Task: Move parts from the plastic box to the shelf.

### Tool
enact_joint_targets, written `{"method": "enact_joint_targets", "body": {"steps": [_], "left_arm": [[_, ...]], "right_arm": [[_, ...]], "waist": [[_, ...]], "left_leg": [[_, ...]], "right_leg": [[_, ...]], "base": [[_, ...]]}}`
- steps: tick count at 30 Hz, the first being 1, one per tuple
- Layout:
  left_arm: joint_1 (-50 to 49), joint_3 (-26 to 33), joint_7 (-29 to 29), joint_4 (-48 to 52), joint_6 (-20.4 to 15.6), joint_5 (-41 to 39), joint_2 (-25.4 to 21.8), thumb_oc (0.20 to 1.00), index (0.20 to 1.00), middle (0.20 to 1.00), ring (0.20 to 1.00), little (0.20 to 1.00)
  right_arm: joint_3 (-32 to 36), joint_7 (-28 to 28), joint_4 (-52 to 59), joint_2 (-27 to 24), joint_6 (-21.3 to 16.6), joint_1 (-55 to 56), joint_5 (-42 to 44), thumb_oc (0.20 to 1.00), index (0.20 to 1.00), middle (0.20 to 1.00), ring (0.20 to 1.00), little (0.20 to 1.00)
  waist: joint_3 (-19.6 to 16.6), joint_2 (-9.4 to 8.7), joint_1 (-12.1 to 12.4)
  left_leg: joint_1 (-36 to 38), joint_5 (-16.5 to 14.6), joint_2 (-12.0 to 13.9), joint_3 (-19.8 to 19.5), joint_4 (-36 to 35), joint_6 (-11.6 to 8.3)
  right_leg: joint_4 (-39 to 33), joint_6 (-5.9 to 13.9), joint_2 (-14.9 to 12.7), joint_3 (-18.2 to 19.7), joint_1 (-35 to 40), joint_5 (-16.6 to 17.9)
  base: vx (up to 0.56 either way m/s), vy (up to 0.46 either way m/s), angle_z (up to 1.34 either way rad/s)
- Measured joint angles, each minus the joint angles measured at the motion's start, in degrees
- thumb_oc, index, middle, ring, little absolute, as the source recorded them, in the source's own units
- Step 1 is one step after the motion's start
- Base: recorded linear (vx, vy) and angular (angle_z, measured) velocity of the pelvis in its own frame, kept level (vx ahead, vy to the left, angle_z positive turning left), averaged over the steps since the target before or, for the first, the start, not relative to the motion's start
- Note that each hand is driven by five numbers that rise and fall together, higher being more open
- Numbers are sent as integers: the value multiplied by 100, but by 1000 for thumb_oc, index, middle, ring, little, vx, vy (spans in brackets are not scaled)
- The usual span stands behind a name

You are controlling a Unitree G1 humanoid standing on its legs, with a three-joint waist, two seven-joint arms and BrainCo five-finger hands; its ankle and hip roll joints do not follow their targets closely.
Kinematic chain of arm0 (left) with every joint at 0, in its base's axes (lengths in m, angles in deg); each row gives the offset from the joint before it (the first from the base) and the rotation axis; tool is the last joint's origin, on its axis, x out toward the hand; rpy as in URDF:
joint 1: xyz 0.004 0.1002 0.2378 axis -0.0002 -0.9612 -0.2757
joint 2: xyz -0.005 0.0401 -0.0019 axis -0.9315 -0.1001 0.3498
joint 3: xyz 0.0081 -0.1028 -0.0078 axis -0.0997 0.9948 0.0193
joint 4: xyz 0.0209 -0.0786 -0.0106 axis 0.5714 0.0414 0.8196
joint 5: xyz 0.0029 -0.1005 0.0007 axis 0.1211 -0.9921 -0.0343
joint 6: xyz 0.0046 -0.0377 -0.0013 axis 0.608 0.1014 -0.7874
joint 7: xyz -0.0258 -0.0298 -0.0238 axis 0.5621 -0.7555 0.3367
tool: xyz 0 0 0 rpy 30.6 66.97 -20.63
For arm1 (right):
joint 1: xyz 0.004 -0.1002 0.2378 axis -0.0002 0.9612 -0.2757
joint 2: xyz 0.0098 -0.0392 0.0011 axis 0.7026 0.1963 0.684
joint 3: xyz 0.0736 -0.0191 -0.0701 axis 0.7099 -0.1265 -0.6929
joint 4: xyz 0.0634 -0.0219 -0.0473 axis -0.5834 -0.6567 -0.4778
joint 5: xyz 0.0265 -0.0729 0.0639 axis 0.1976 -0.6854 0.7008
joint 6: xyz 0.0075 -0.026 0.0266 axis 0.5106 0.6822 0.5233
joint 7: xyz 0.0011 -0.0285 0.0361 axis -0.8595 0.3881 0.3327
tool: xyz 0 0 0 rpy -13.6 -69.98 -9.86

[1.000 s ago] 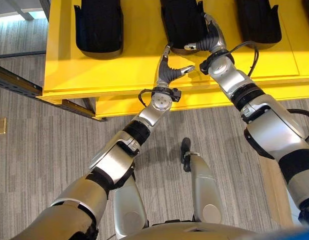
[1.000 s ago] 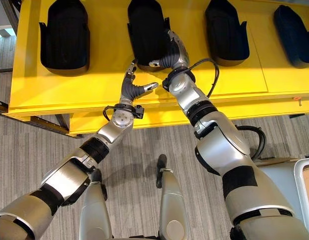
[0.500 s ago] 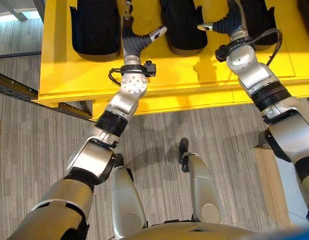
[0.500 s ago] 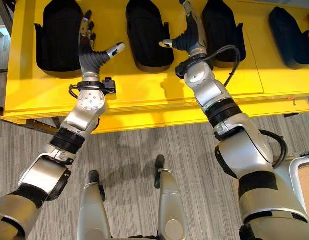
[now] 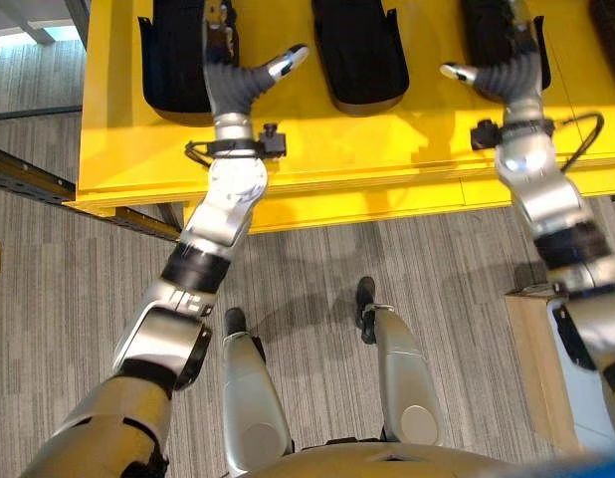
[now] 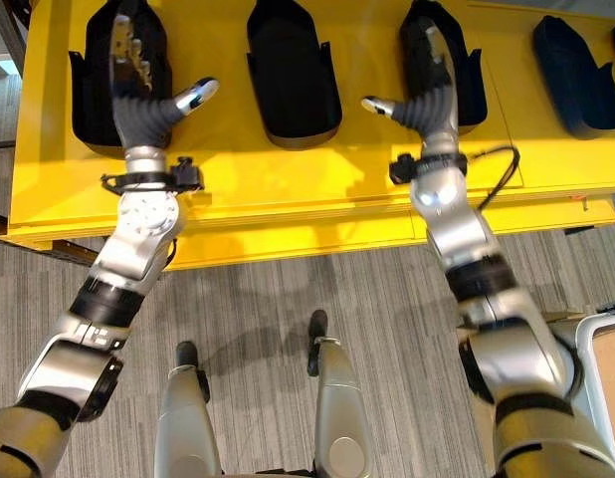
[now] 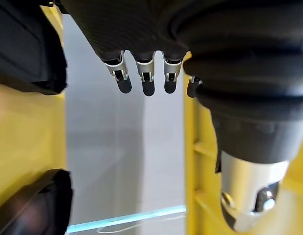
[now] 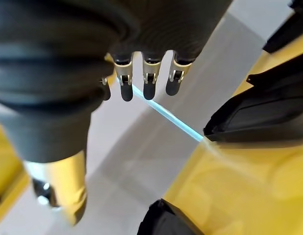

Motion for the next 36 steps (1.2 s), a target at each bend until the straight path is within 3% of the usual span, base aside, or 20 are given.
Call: {"method": "enact_joint_targets", "body": {"steps": [3,4,9,12,13,16,17,21,26,29,36], "left_arm": [[-1121,381,-422,629,-167,-604,-160,1000,1000,1000,1000,1000],[-1620,507,-659,1080,-181,-843,-198,1000,1000,1000,1000,1000],[-3458,1052,-1601,1849,-270,-1955,-273,1000,1000,1000,1000,1000],[-3701,1219,-1937,1871,-264,-2336,-306,1000,1000,1000,1000,1000],[-4143,1345,-2209,1967,-256,-2594,-357,1000,1000,1000,1000,1000],[-5172,1670,-2611,2172,-228,-2731,-443,1000,1000,1000,1000,1000],[-5487,1721,-2726,2164,-226,-2775,-433,1000,1000,1000,1000,1000],[-6007,1602,-3229,1964,-27,-2909,-398,1000,1000,1000,1000,1000],[-6265,1089,-3473,1045,391,-3023,-376,1000,1000,1000,1000,1000],[-6248,911,-3584,899,495,-2833,-317,1000,1000,1000,1000,1000],[-6186,758,-3560,876,495,-2560,-42,1000,1000,1000,1000,1000]], "right_arm": [[562,174,1015,186,-315,1621,286,1000,1000,1000,1000,1000],[927,292,1612,479,-397,2186,440,1000,1000,1000,1000,1000],[1331,908,2688,947,-737,3966,1224,1000,1000,1000,1000,1000],[1400,1197,2744,1003,-802,4063,1532,1000,1000,1000,1000,1000],[1448,1425,2952,1106,-866,4326,1718,1000,1000,1000,1000,1000],[1523,1818,2978,1107,-925,5079,2098,1000,1000,1000,1000,1000],[1597,1977,2967,1097,-916,5503,2235,1000,1000,1000,1000,1000],[1611,2522,2802,1124,-827,6042,2506,1000,1000,1000,1000,1000],[1304,2712,2120,1138,-564,6290,2543,1000,1000,1000,1000,1000],[868,2872,2004,1118,-323,6321,2545,1000,1000,1000,1000,1000],[430,2964,1693,1129,-126,6257,2545,1000,1000,1000,1000,1000]], "waist": [[3,18,1],[8,34,1],[-55,135,-10],[-229,240,77],[-374,328,75],[-614,389,83],[-913,406,152],[-1214,362,166],[-1791,280,76],[-1922,249,102],[-2150,312,159]], "left_leg": [[356,-67,42,89,-128,25],[497,-74,59,98,-223,23],[1276,-74,78,164,-656,49],[1328,-69,12,215,-736,53],[1439,-29,-11,228,-901,75],[1924,51,-109,269,-1331,76],[2010,138,-192,269,-1539,87],[2417,270,-304,298,-1965,71],[2770,380,-349,477,-2460,126],[3014,562,-430,582,-2823,154],[3350,644,-526,727,-3131,202]], "right_leg": [[-107,28,18,-8,325,-97],[-186,26,41,-21,458,-100],[-654,71,26,-137,1301,-124],[-941,167,-51,-162,1465,-33],[-1217,208,-46,-199,1661,139],[-1648,291,-114,-331,2193,215],[-1803,329,-169,-381,2284,247],[-2216,423,-231,-455,2713,356],[-2627,479,-238,-462,2975,479],[-2791,517,-273,-396,3041,591],[-3028,582,-336,-336,3305,677]], "base": [[100,10,-5],[52,15,-4],[94,40,6],[140,126,7],[125,124,8],[74,113,17],[69,96,23],[74,96,11],[49,102,-9],[18,64,-11],[32,37,-4]]}}
